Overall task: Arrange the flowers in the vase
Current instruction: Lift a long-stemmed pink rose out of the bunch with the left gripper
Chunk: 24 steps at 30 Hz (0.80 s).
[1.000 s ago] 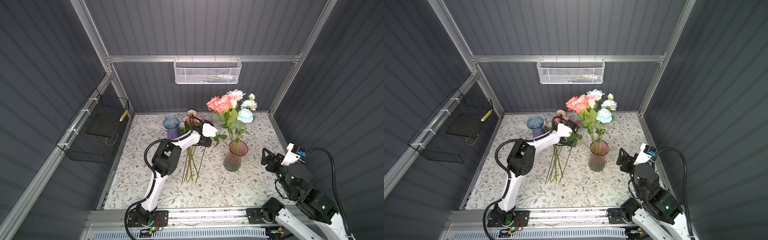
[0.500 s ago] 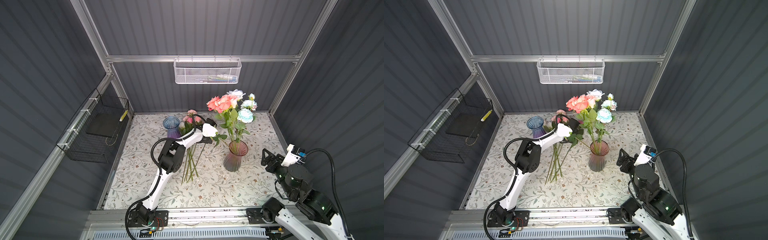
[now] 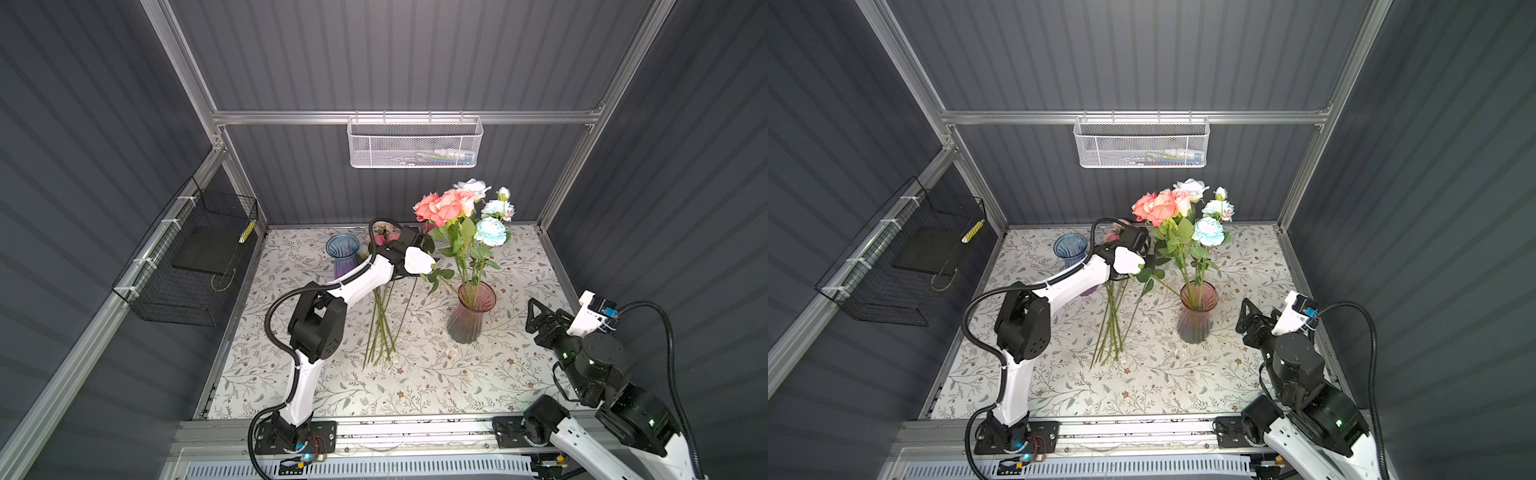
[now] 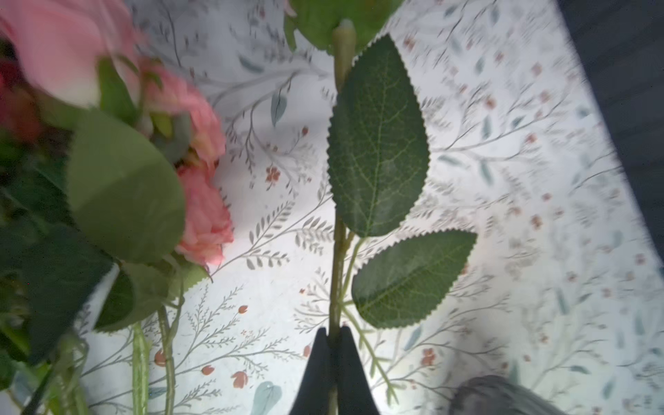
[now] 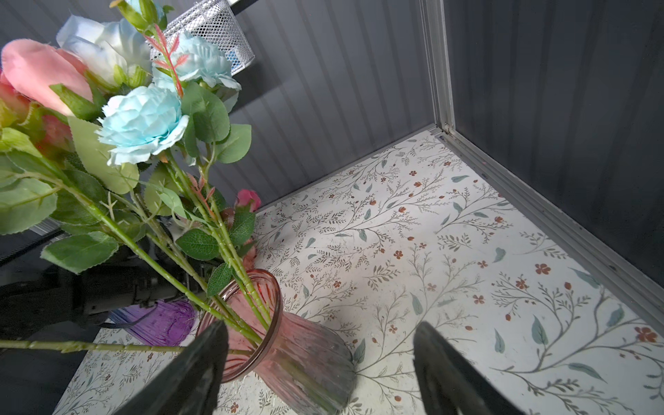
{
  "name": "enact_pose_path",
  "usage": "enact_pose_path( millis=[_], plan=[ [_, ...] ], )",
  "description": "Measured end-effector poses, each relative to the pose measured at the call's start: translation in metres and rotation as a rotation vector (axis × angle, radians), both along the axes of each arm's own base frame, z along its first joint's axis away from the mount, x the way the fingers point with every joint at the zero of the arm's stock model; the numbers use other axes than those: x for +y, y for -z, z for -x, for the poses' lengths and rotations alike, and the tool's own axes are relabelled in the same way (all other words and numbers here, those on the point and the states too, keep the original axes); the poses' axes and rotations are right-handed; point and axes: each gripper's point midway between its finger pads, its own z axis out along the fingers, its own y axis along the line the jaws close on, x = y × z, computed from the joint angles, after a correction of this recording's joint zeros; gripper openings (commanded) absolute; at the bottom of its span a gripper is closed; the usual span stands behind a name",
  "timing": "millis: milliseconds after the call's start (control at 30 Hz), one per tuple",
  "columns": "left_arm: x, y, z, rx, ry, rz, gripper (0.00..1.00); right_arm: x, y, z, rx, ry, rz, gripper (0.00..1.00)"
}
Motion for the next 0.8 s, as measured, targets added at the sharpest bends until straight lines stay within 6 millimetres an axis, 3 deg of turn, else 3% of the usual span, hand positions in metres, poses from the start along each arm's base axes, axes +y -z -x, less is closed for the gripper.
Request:
enact_pose_path(
  millis=[67,133,333,433,600,800],
  plan=[
    [0.002,-0.032,0.000,-0.044,-0.016,0.075,0.00,-0.001,0.000,0.001,0.000,0.000,0.000,0.82],
    [0.007,-0.050,0.005,-0.065,-0.030,0.131,0.00,-0.001,0.001,0.001,0.001,-0.002,0.001,0.82],
    [0.042,-0.074,0.024,-0.081,-0.092,0.196,0.00,0.000,0.000,0.004,0.000,-0.012,-0.004,0.82],
    [0.059,-0.101,0.037,-0.125,-0.115,0.222,0.00,0.001,-0.003,0.005,-0.004,-0.026,-0.009,0.82],
    [0.094,-0.187,0.059,-0.305,-0.157,0.292,0.00,0.006,-0.009,0.005,-0.008,-0.056,-0.010,0.82],
    [0.148,-0.289,0.112,-0.578,-0.166,0.332,0.00,0.013,-0.012,0.003,-0.012,-0.087,0.002,0.82]
  ],
)
